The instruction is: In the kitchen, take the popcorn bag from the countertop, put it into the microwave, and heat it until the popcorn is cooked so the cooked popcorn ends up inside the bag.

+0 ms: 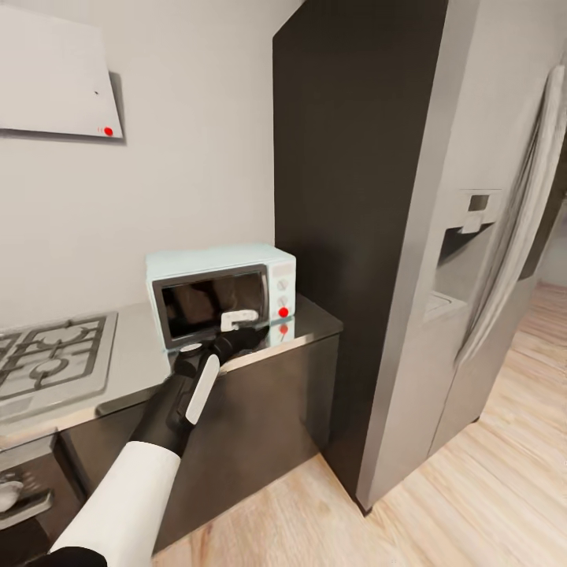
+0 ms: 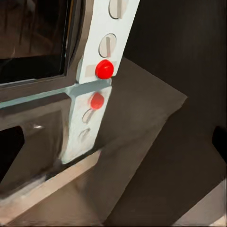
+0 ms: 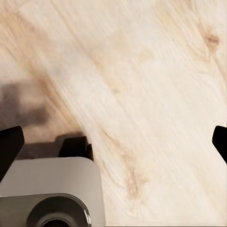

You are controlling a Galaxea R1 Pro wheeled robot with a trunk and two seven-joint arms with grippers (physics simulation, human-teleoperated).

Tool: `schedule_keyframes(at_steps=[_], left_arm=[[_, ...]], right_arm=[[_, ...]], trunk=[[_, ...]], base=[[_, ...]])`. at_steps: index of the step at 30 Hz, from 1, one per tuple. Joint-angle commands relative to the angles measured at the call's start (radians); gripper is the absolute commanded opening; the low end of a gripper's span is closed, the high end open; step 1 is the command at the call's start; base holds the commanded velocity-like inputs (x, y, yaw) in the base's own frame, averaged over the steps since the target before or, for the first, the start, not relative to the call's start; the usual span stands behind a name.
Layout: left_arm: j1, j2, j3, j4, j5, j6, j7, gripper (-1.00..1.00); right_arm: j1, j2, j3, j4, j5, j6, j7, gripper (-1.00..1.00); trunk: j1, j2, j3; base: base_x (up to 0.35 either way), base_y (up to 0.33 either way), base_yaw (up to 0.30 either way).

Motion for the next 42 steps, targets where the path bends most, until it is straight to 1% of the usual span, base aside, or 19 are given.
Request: schedule_keyframes(at_steps=[1, 11, 15, 20, 22, 24, 27, 28, 29, 30, 32, 33, 34, 35, 37, 38, 40, 41, 42], left_arm=[[-0.001, 0.000, 0.001, 0.000, 0.003, 0.005, -0.001, 1.00], [-0.001, 0.000, 0.001, 0.000, 0.003, 0.005, -0.001, 1.00], [-0.001, 0.000, 0.001, 0.013, 0.006, 0.005, -0.003, 1.00], [-0.001, 0.002, 0.001, 0.077, 0.002, 0.006, -0.001, 1.00], [-0.001, 0.001, 0.001, 0.091, 0.007, 0.011, -0.001, 1.00], [-0.001, -0.003, 0.001, 0.140, 0.010, 0.011, -0.001, 1.00], [-0.001, -0.004, 0.001, 0.269, 0.016, 0.013, -0.004, 1.00], [-0.001, -0.005, 0.001, 0.357, 0.019, 0.016, -0.005, 1.00], [-0.001, -0.006, 0.001, 0.423, 0.020, 0.014, -0.005, 1.00], [-0.001, -0.006, 0.001, 0.458, 0.020, 0.013, -0.005, 1.00], [-0.001, -0.006, 0.002, 0.631, 0.018, 0.005, -0.004, 1.00], [-0.001, -0.007, 0.002, 0.802, 0.017, -0.033, -0.003, 1.00], [-0.001, -0.007, 0.002, 0.886, 0.017, -0.078, -0.003, 1.00], [0.000, -0.008, 0.004, 0.988, 0.019, -0.179, -0.003, 1.00], [0.001, -0.008, 0.004, 1.058, 0.022, -0.286, -0.002, 1.00], [0.001, -0.007, 0.005, 1.075, 0.022, -0.312, -0.001, 1.00], [0.010, -0.004, 0.005, 1.086, 0.023, -0.331, 0.000, 1.00], [0.059, 0.000, 0.006, 1.090, 0.023, -0.340, 0.001, 1.00], [0.084, 0.004, 0.006, 1.091, 0.023, -0.345, 0.002, 1.00]], right_arm=[[-0.001, 0.000, -0.009, 0.003, 0.010, -0.006, -0.001, 1.00], [-0.001, 0.000, -0.009, 0.003, 0.010, -0.007, -0.001, 1.00], [-0.001, 0.000, -0.009, 0.003, 0.010, -0.007, -0.001, 1.00], [-0.001, 0.000, -0.009, 0.003, 0.010, -0.007, -0.001, 1.00], [-0.001, 0.000, -0.009, 0.003, 0.010, -0.008, -0.001, 1.00], [-0.002, 0.000, -0.009, 0.003, 0.010, -0.008, -0.001, 1.00], [-0.002, 0.002, -0.008, 0.003, 0.012, -0.007, 0.000, 1.00], [-0.002, 0.002, -0.007, 0.003, 0.013, -0.007, 0.000, 1.00], [-0.002, 0.002, -0.007, 0.003, 0.013, -0.007, 0.000, 1.00], [-0.002, 0.002, -0.007, 0.003, 0.013, -0.007, 0.000, 1.00], [-0.001, 0.000, -0.007, 0.003, 0.013, -0.008, 0.000, 1.00], [-0.001, -0.001, -0.007, 0.003, 0.013, -0.008, 0.000, 1.00], [-0.001, -0.001, -0.007, 0.003, 0.014, -0.008, 0.000, 1.00], [-0.001, 0.000, -0.006, 0.004, 0.014, -0.008, 0.001, 1.00], [-0.001, 0.000, -0.005, 0.004, 0.014, -0.008, 0.001, 1.00], [-0.001, 0.000, -0.004, 0.004, 0.015, -0.008, 0.001, 1.00], [-0.001, 0.000, -0.003, 0.004, 0.015, -0.008, 0.001, 1.00], [-0.001, 0.000, -0.002, 0.003, 0.015, -0.008, 0.001, 1.00], [0.000, 0.000, -0.002, 0.003, 0.015, -0.008, 0.001, 1.00]], trunk=[[-0.001, -0.001, -0.001], [-0.001, -0.001, -0.001], [-0.001, -0.001, -0.001], [-0.001, -0.001, -0.001], [-0.001, -0.001, -0.001], [-0.001, -0.001, -0.001], [-0.001, -0.001, -0.001], [-0.001, -0.001, -0.001], [-0.001, -0.001, -0.001], [-0.001, -0.001, -0.001], [-0.001, -0.001, -0.001], [-0.001, -0.001, -0.001], [-0.001, -0.001, -0.001], [-0.001, -0.001, -0.001], [-0.001, -0.001, -0.001], [-0.001, -0.001, -0.001], [-0.001, -0.001, -0.001], [-0.001, -0.001, -0.001], [-0.001, -0.001, -0.001]], base=[[-0.327, 0.000, 0.000], [-0.327, 0.000, 0.000], [-0.327, 0.000, 0.000], [-0.272, 0.000, 0.000], [-0.150, 0.000, 0.000], [-0.051, 0.000, 0.000], [-0.012, 0.000, 0.000], [-0.003, 0.000, 0.000], [-0.002, 0.000, 0.000], [-0.002, 0.000, 0.000], [-0.001, 0.000, 0.000], [0.000, 0.000, 0.000], [0.000, 0.000, 0.000], [0.000, 0.000, 0.000], [0.000, 0.000, 0.000], [0.000, 0.000, 0.000], [0.000, 0.000, 0.000], [0.000, 0.000, 0.000], [0.000, 0.000, 0.000]])
